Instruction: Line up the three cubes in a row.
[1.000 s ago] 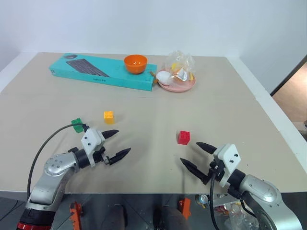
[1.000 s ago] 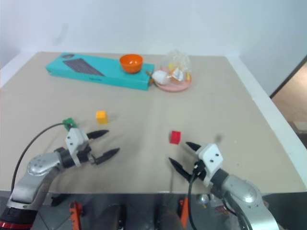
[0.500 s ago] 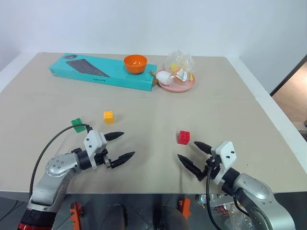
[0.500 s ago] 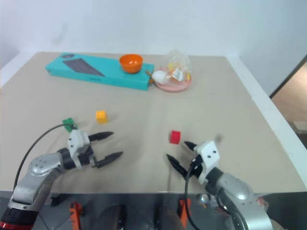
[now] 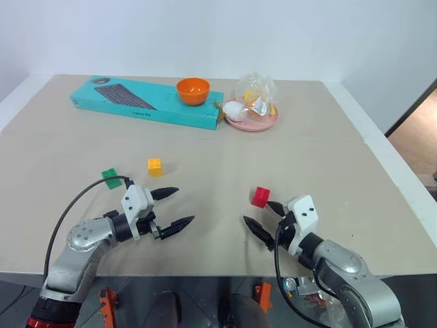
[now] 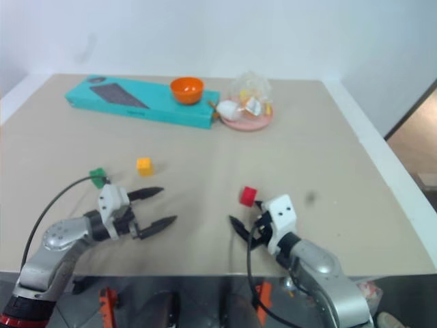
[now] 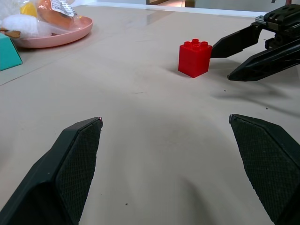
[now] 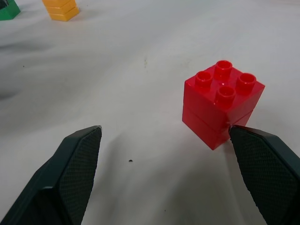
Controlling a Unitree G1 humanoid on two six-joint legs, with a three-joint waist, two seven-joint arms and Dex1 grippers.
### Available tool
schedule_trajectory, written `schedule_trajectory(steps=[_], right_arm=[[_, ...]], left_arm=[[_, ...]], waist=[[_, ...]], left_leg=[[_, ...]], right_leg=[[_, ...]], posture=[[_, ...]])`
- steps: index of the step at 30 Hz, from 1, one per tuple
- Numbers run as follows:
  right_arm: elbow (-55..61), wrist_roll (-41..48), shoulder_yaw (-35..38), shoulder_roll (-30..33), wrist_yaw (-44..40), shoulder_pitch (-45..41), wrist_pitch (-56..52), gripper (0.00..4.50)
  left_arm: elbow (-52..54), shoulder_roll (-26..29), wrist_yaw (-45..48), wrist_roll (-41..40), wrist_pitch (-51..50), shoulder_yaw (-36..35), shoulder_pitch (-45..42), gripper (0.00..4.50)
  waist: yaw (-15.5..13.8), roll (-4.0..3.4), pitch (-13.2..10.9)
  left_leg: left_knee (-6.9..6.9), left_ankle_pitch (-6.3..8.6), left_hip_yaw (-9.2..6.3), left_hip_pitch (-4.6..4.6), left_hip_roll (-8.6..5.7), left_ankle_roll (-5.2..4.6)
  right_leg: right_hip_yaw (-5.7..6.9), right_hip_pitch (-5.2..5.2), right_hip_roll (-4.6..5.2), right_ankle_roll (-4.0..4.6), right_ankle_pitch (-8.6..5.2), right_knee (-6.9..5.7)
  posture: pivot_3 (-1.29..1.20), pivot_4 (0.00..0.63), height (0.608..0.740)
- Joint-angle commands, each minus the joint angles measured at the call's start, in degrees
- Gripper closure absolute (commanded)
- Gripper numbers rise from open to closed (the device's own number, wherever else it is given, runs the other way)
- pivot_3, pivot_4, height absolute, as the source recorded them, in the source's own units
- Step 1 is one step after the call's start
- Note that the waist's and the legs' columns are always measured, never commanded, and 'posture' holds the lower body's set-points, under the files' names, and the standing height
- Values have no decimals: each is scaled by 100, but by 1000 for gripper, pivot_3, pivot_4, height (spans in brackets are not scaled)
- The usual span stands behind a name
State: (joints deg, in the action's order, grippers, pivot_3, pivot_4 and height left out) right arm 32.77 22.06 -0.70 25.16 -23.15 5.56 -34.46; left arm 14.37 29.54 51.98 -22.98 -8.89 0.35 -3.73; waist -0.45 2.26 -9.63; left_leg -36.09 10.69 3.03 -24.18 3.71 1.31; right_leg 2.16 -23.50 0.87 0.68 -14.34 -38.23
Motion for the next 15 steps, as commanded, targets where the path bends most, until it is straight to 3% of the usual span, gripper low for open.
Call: schedule_trajectory(steps=[1, 15], right_arm=[[123, -54, 5, -16, 42, -178, 31, 0], [-668, -422, 131, 362, -562, -248, 776, 0]], left_arm=[[271, -36, -51, -65, 5, 29, -52, 27], [422, -114, -238, -89, -118, 55, -18, 27]], waist=[[0, 0, 0], [0, 0, 0]], left_leg=[[0, 0, 0, 0, 1, 0], [-3, 0, 1, 0, 0, 0]], right_leg=[[0, 0, 0, 0, 0, 0], [-4, 0, -21, 1, 2, 0]], posture=[[0, 150, 740], [0, 150, 740]])
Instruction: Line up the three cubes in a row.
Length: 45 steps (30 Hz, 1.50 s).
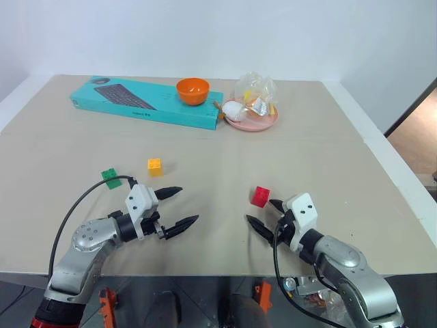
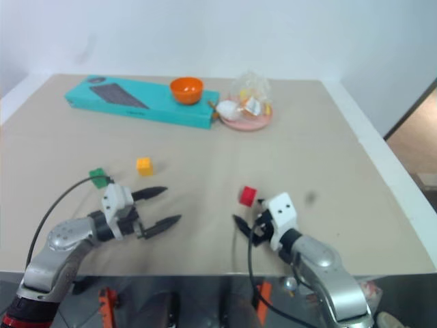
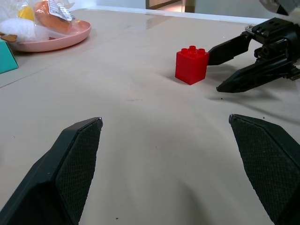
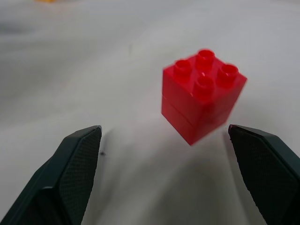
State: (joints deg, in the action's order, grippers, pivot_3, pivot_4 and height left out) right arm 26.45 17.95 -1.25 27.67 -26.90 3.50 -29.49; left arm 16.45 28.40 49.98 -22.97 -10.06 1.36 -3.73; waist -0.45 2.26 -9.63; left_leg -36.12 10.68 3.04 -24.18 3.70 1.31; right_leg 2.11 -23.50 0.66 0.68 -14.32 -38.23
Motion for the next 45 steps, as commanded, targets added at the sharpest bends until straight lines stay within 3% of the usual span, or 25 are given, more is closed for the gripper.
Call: schedule_trajectory(steps=[1, 11, 27, 37, 45], right_arm=[[-96, -6, 218, 156, -262, -52, 334, 0], [-786, 162, 306, 640, -1282, -807, 652, 0], [-2510, -25, -35, 787, -2572, -2081, 1210, 0], [-2649, -54, -112, 649, -2622, -2314, 1200, 3253], [-2463, -93, -130, 629, -2589, -2247, 1164, 3264]], left_arm=[[230, -5, -45, -90, -4, -40, -6, 27], [339, 164, 494, -288, 114, 35, 211, 27], [267, 148, 517, -288, 108, -7, 185, 27], [249, 208, 604, -262, 189, -15, 230, 0], [153, 246, 669, -273, 226, -23, 174, 0]], waist=[[0, 0, 0], [3, -1, 0], [1, -2, -1], [1, -2, -1], [1, -2, -1]], left_leg=[[0, 0, -1, 0, 0, 0], [-2, 0, 0, 1, 5, 0], [-6, 0, 3, -1, 8, 0], [-6, 0, 3, -1, 8, 0], [-7, 0, 4, 0, 10, 0]], right_leg=[[0, 0, -2, 0, 0, 0], [-6, 0, -17, 3, 2, 0], [-10, 0, -26, 7, 4, -1], [-11, 1, -24, 7, 5, -1], [-11, 1, -26, 8, 5, -1]], posture=[[0, 150, 740], [0, 150, 740], [0, 150, 740], [0, 150, 740], [0, 150, 740]])
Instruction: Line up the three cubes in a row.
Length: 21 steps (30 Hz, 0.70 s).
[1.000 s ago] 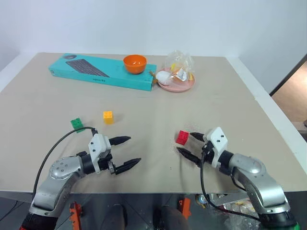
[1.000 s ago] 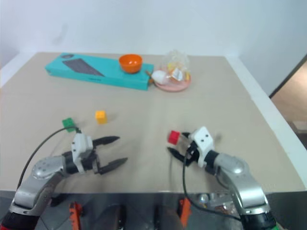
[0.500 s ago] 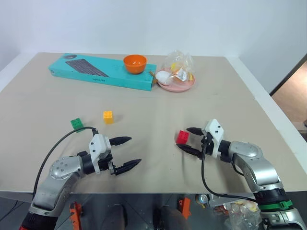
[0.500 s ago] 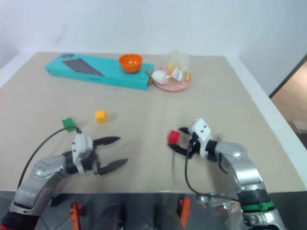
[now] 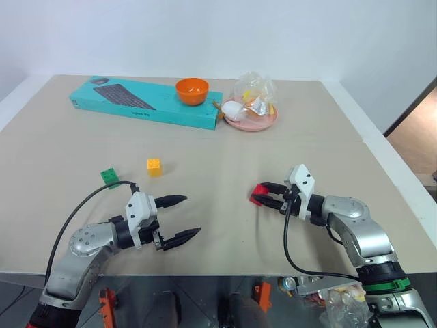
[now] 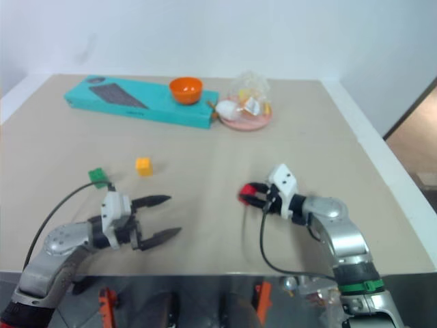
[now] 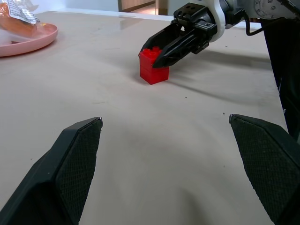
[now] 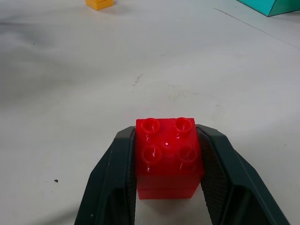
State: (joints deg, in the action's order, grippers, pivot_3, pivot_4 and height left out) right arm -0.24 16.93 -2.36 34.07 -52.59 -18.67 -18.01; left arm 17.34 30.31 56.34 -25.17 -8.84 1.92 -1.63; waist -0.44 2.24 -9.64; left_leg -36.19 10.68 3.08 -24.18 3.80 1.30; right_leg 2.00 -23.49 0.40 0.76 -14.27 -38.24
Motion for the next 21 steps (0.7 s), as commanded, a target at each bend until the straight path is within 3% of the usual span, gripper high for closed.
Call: schedule_trajectory(steps=[1, 11, 21], right_arm=[[254, 23, -30, -2, -52, -56, 3, 3264], [295, 107, -542, -210, -511, -1244, -418, 3264], [-547, -293, -1411, -623, -1230, -2189, -159, 3264]], left_arm=[[56, 56, 45, -45, 114, -82, -29, 0], [-19, 22, -76, -163, 107, -310, 43, 0], [-186, 16, -302, 62, 589, -580, 213, 0]], waist=[[0, 0, 0], [9, -7, -5], [2, -10, -6]], left_leg=[[0, 0, 0, 0, 0, 0], [0, -1, 0, 1, 8, -1], [-1, 0, 2, -5, 8, 0]], right_leg=[[-1, 0, 0, 0, 0, 0], [-2, -5, -12, 4, 5, -3], [0, -7, -3, 5, 2, -3]], posture=[[0, 150, 740], [0, 150, 740], [0, 150, 740]])
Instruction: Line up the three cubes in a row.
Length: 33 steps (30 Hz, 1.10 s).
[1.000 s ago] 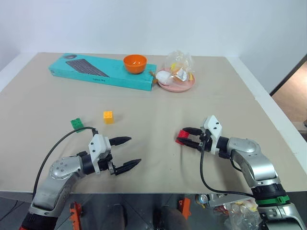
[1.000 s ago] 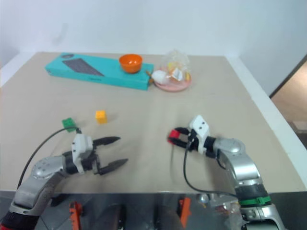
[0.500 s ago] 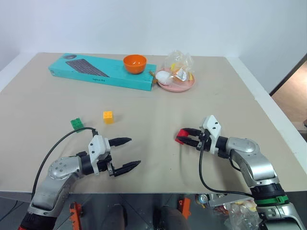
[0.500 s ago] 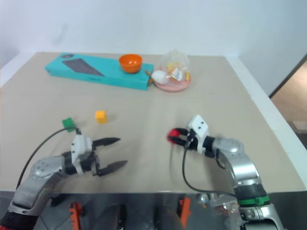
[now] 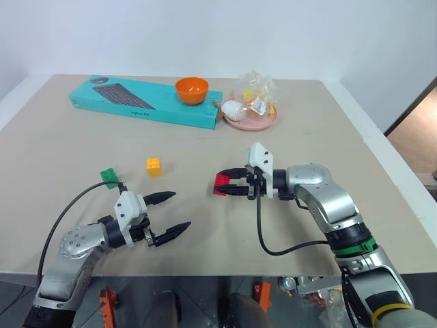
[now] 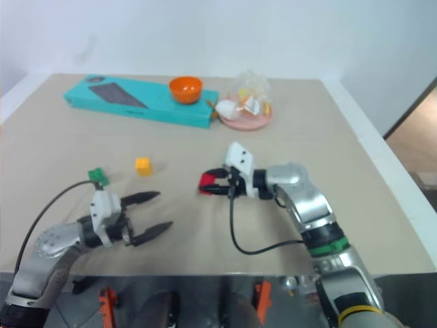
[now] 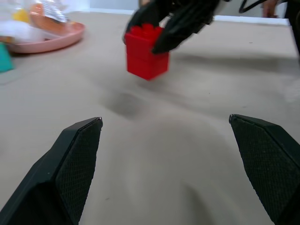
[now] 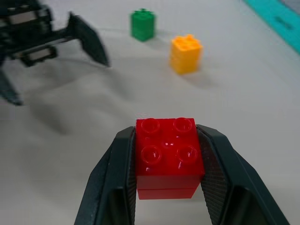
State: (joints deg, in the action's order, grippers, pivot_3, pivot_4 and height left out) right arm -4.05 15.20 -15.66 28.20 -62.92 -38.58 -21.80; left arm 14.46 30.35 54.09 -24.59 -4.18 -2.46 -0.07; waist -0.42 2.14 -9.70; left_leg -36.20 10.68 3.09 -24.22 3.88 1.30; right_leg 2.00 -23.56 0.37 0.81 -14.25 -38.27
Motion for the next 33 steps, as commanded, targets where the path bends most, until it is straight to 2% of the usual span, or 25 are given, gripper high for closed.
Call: schedule_trajectory(steps=[1, 24, 26, 30, 32, 33], right_arm=[[-267, -168, -131, -53, -259, -244, 281, 3264], [-1248, -605, -275, -435, -690, -412, 834, 3264], [-1252, -621, -266, -423, -703, -402, 853, 2212], [-1169, -594, -182, -383, -679, -400, 822, 784], [-1029, -556, -98, -357, -609, -383, 804, 145], [-955, -533, -61, -347, -575, -370, 793, 65]], left_arm=[[120, 8, -103, 0, 121, -148, 78, 0], [386, -57, -417, 51, 85, 51, 213, 0], [388, -54, -415, 58, 87, 60, 213, 0], [381, -50, -424, 73, 84, 58, 213, 0], [350, -67, -478, 82, 65, 24, 206, 0], [335, -75, -507, 84, 52, 5, 202, 0]], waist=[[0, 0, 0], [0, -6, -4], [0, -6, -4], [0, -7, -4], [0, -7, -4], [-1, -9, -5]], left_leg=[[0, 0, 0, 0, 0, 0], [0, 0, 4, 0, 3, 0], [0, 0, 3, 0, 3, 0], [0, 0, 4, 0, 3, 0], [0, 0, 4, 0, 3, 0], [0, 0, 4, 0, 3, 0]], right_leg=[[0, 0, 1, 0, 0, 0], [-1, -3, 0, 3, 2, -1], [-1, -3, 0, 3, 2, -1], [-2, -3, 1, 3, 2, -1], [-2, -3, 1, 3, 2, -1], [-2, -3, 1, 3, 2, -1]], posture=[[0, 150, 740], [0, 150, 740], [0, 150, 740], [0, 150, 740], [0, 150, 740], [0, 150, 740]])
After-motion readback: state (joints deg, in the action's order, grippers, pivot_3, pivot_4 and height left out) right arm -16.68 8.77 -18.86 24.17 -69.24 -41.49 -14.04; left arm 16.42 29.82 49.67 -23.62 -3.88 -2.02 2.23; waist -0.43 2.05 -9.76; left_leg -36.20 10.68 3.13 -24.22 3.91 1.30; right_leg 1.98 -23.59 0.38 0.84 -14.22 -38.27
